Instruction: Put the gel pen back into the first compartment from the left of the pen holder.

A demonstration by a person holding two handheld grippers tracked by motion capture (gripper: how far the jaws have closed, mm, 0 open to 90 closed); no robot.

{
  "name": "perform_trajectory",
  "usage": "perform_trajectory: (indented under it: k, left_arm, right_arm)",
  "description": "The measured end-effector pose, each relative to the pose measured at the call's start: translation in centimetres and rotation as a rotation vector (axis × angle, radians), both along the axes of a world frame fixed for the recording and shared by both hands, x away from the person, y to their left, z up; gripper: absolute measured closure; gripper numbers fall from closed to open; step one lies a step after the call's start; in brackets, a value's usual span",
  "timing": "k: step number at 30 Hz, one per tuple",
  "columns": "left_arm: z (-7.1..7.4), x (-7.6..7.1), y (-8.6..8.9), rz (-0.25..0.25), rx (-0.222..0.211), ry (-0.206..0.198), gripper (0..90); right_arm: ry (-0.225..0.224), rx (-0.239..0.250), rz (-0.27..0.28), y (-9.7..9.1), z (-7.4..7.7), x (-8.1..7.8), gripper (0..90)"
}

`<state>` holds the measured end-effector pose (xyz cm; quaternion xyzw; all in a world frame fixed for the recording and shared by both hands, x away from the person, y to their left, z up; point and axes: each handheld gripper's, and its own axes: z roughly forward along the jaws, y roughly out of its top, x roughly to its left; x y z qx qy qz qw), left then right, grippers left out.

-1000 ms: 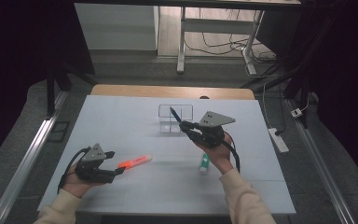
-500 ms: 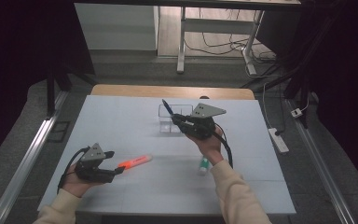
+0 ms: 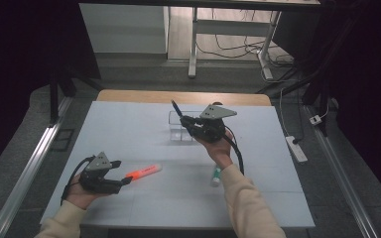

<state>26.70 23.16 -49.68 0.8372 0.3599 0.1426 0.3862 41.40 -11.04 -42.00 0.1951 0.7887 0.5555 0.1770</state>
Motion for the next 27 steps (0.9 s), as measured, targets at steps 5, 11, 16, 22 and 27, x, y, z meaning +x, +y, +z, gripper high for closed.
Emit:
perform_trajectory:
  k: [5, 11, 16, 22, 27]
  left_arm:
    - [-0.1, 0.0, 0.1, 0.001, 0.001, 0.002, 26.7]
    - [-0.1, 0.0, 0.1, 0.002, 0.0, 0.002, 26.7]
    - [-0.1, 0.1, 0.1, 0.001, -0.001, 0.004, 26.7]
    - [-0.2, 0.1, 0.3, 0.005, 0.0, 0.004, 26.8]
    - [-0.3, 0.2, 0.2, 0.005, 0.002, 0.007, 26.8]
  right_arm:
    - [0.004, 0.01, -0.011, 0.2, 0.1, 0.8, 78.9]
    - [0.01, 0.035, -0.021, 0.4, 0.3, 1.5, 78.9]
    - [0.005, 0.027, -0.033, 0.9, 0.4, 2.0, 78.9]
    - [0.0, 0.044, -0.045, 1.4, 0.5, 2.9, 78.9]
    - [-0.001, 0.062, -0.047, 2.0, 0.4, 3.7, 78.8]
